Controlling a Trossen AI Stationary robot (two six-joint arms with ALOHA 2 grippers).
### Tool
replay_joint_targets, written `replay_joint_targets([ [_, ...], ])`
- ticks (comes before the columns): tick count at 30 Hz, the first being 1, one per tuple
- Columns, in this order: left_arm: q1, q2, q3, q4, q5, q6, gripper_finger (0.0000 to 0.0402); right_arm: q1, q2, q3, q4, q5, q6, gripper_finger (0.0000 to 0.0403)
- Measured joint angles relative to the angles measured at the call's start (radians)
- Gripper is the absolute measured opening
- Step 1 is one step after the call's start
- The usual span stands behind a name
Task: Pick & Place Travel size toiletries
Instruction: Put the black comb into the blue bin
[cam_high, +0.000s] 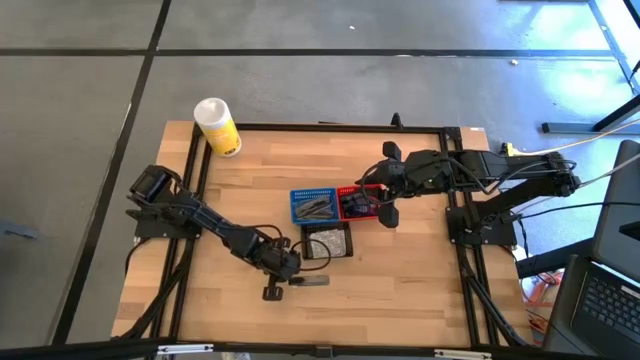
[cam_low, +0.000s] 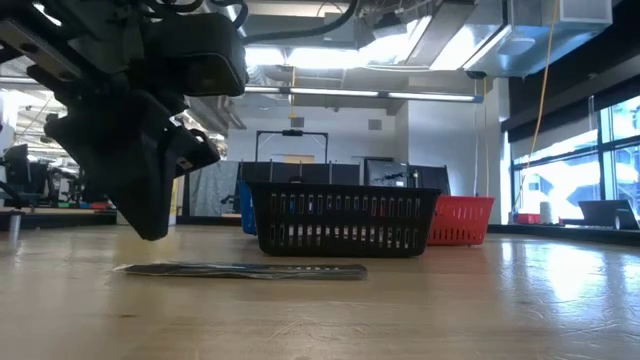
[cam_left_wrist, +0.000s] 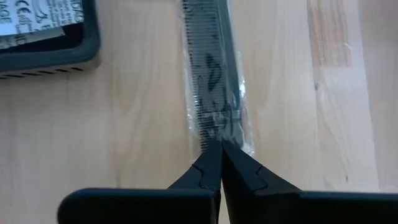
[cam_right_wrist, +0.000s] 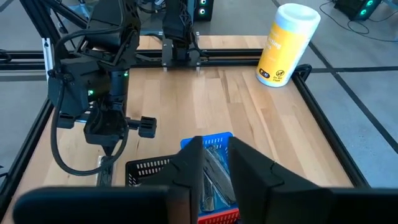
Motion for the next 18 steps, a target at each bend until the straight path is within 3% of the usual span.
replay_joint_targets([
  [9, 0.0, 0.027, 0.0, -0.001, -0.016, 0.002, 0.0001, 0.0, 0.0, 0.0, 0.0, 0.0, 0.0, 0.0085],
  [18, 0.001, 0.053, 0.003, 0.007, -0.02, 0.008, 0.0001, 0.0, 0.0, 0.0, -0.001, 0.0, 0.0, 0.0069],
])
